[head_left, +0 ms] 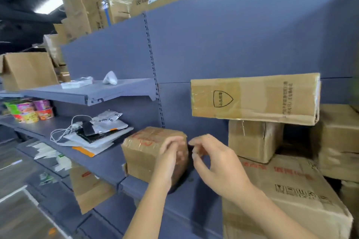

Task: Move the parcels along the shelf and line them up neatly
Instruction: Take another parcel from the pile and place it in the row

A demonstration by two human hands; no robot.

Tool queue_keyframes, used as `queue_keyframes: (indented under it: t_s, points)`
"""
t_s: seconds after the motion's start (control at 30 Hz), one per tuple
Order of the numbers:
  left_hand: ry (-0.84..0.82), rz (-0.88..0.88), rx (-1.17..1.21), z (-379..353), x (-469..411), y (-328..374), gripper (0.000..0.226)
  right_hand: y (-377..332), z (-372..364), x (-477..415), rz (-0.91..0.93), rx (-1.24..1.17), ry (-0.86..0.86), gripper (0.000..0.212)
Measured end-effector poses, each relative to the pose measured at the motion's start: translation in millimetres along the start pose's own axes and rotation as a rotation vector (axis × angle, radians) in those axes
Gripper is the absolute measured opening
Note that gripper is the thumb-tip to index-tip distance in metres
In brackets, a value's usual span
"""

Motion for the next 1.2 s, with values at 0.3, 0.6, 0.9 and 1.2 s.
queue_keyframes:
  t_s: [0.3, 0.6, 0.9, 1.2]
  points:
    - [-0.352, 0.055, 0.080, -39.9, -69.5, -0.4, 0.014, -19.4, 16.4, -35.4, 0.295, 0.750, 0.298, 0.064]
    - [-0.422, 0.124, 0.190, -41.9, -74.4, 1.8, 0.015, -22.7, 46.1, -77.0, 0.064, 1.368, 0.088, 0.119]
    - [-0.514, 0.098, 0.125, -0.1, -79.4, 11.7, 0.017, -8.8, 70.3, -89.1, -0.060, 1.401, 0.083, 0.108]
    - [-0.439, 0.056, 0.147, 42.2, -101.5, 11.2, 0.017, -96.1, 125.5, -100.3, 0.052, 0.669, 0.668, 0.098]
Point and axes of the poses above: each hand's wrist, its own x-axis away from the middle knuckle, its own z-axis out of the back of the hand, y = z × x, the point moved 2 cm from there along -x, towards the middle knuckle, and after that the axes turned 5 degrees about -z, right-handed, at the moved point
